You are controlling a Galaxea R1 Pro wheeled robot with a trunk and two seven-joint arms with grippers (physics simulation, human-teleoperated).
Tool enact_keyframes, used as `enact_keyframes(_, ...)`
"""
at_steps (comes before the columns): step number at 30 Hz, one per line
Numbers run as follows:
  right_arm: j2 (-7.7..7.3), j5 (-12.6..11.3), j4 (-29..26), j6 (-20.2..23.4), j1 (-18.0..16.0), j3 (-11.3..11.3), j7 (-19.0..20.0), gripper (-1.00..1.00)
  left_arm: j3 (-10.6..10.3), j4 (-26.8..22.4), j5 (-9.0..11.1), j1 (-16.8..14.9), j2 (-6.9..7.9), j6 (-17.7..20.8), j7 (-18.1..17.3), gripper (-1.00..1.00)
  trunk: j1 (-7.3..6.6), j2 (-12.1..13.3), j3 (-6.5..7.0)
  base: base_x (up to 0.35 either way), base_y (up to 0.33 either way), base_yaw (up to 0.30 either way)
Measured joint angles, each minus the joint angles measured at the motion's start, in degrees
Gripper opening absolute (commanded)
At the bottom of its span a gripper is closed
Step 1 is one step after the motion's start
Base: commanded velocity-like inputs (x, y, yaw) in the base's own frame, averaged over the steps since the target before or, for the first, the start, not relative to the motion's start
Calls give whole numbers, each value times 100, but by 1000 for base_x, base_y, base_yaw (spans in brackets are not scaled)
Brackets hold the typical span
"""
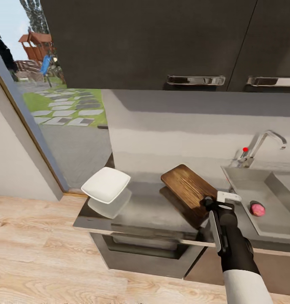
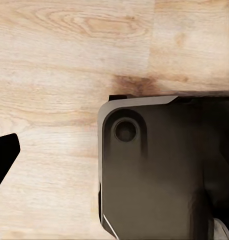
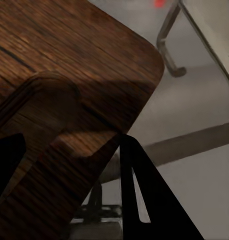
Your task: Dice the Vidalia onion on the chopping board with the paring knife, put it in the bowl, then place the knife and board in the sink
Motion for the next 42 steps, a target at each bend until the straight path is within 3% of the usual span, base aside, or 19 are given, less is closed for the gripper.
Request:
enact_keyframes(7,-13,14,-78,9,-1,12,7,-100,0,0,-4,0,0,-1,0,100,0,-1,-23,0,-50,82)
enact_keyframes(11,-231,43,-597,114,-4,69,49,-100,0,0,-5,0,0,-1,0,100,0,-2,-24,0,-3,7)
enact_keyframes(14,-827,45,-814,544,-12,160,534,-100,0,-1,-12,0,1,0,0,100,0,0,-25,0,0,1)
enact_keyframes(16,-1198,-28,-863,852,-72,204,1185,-100,0,0,-14,0,1,-1,0,100,0,-1,-25,0,0,0)
enact_keyframes(17,-1480,-76,-872,1084,-159,222,1782,-100,0,0,-12,0,1,-1,0,100,1,0,-25,0,0,0)
enact_keyframes(19,-1878,-20,-891,1314,-242,270,2488,-100,0,0,-14,0,1,-1,0,100,0,-1,-25,0,0,0)
enact_keyframes(21,-2223,19,-894,1434,-295,436,3058,-100,0,0,-15,0,1,-1,0,100,0,-1,-26,0,0,0)
enact_keyframes(22,-2302,-29,-895,1462,-305,555,3179,-100,0,0,-16,-1,1,-1,0,100,0,0,-26,0,0,0)
enact_keyframes(26,-2410,-40,-889,1489,-319,876,3494,-100,0,0,-16,-1,1,2,0,100,0,0,-26,0,0,0)
enact_keyframes(30,-2436,-59,-889,1515,-322,974,4359,-100,0,1,-16,-1,1,0,0,100,0,0,-26,0,0,0)
enact_keyframes(31,-2437,-116,-889,1525,-324,980,4408,-100,-1,1,-16,-1,1,-1,0,100,0,-1,-26,0,0,0)
enact_keyframes(33,-2439,86,-876,1482,-324,985,4454,-100,0,0,-16,0,1,0,0,100,0,0,-26,0,0,0)
enact_keyframes(35,-2438,-26,-859,1501,-324,1003,4483,-100,0,1,-16,-1,1,0,0,100,0,-1,-26,0,0,0)
enact_keyframes(42,-2439,-2,-841,1497,-325,1026,4682,-100,0,1,-11,-1,0,8,0,100,-1,-1,-26,44,-86,0)
